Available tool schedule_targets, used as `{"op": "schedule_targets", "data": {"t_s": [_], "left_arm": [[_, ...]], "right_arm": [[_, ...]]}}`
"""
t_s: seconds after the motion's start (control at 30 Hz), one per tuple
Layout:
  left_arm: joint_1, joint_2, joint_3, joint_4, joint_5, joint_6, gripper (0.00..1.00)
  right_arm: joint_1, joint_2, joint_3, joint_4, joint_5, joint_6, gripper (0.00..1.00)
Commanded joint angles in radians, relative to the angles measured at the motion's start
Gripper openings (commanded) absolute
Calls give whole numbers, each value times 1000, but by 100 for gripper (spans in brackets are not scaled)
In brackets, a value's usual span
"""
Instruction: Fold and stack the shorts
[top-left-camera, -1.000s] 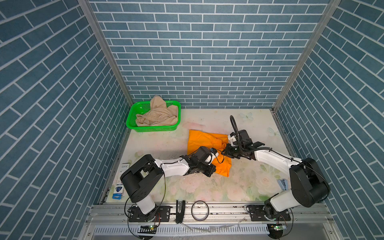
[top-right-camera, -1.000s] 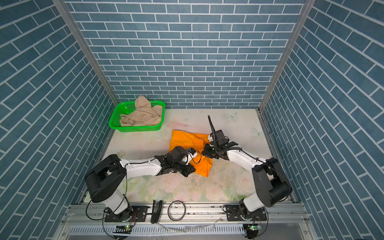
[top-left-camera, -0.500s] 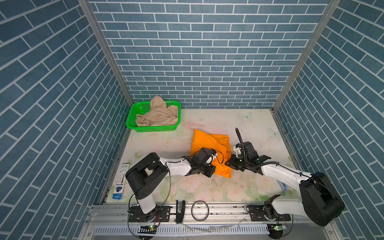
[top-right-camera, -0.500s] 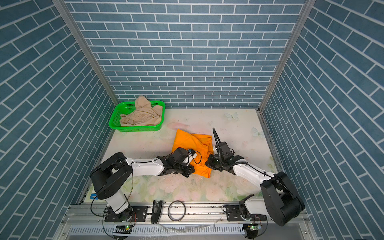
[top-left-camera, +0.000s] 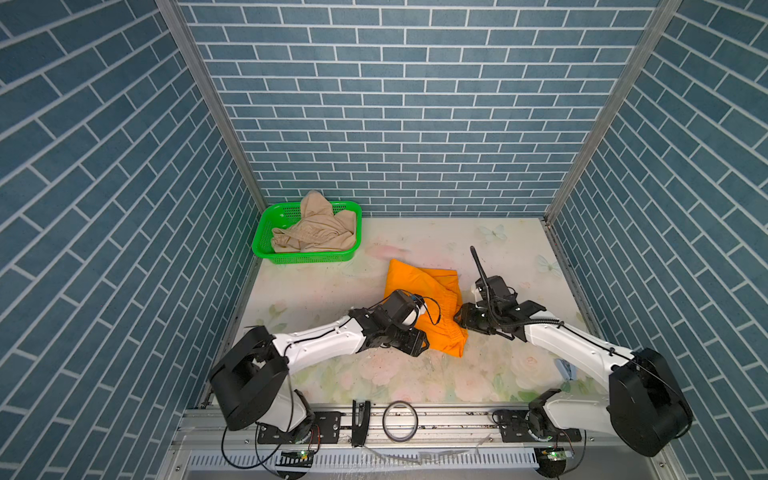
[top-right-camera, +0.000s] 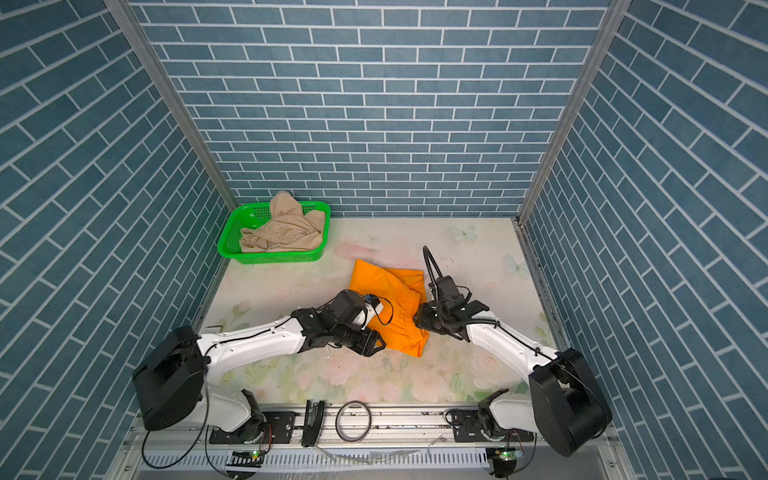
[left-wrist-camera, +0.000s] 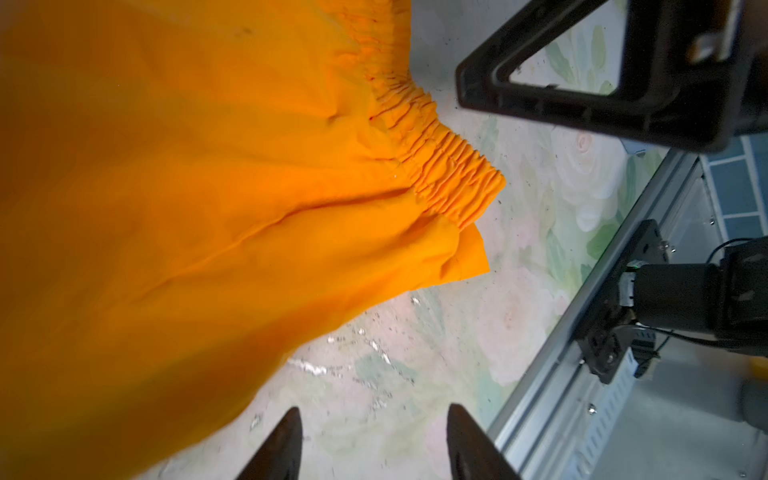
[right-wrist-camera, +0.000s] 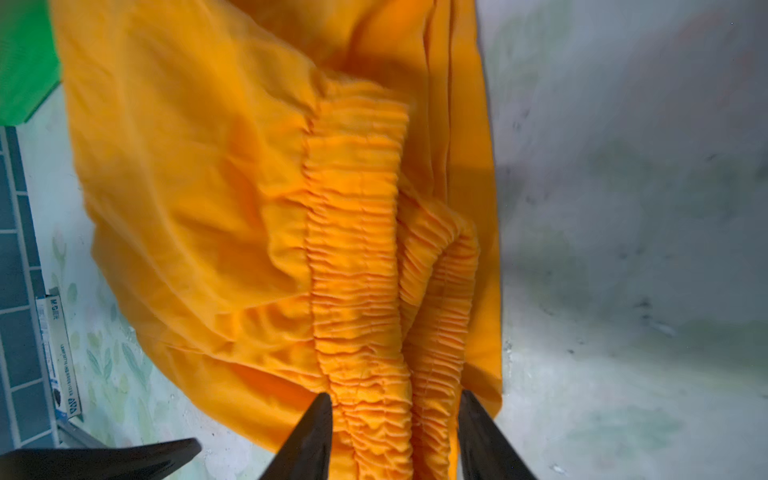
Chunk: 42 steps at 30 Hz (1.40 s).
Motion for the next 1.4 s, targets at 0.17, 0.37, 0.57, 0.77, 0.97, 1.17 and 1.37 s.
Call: {"op": "schedule_targets", "data": {"t_s": [0.17, 0.37, 0.57, 0.77, 0.97, 1.17, 1.37], "left_arm": [[241, -95, 80, -164, -60, 104, 74], [317, 27, 156, -36, -42, 231, 75], [339, 182, 166, 126, 17, 234, 74], [346, 331, 178, 176, 45, 222, 56], [348, 369, 189, 149, 49, 233, 51], [349, 183, 283, -19, -44, 241, 79], [390, -90, 300, -259, -244, 217, 100]], "right_arm": [[51, 30, 118, 77, 10, -141, 53], [54, 215, 173, 235, -32, -176, 54], [50, 401, 182, 258, -40, -189, 54], [21, 433, 123, 251, -17, -125, 54], [11, 352, 154, 154, 13, -282, 66], [16, 250, 322, -73, 39, -684, 70], [74, 310, 494, -203, -29, -935, 72]]}}
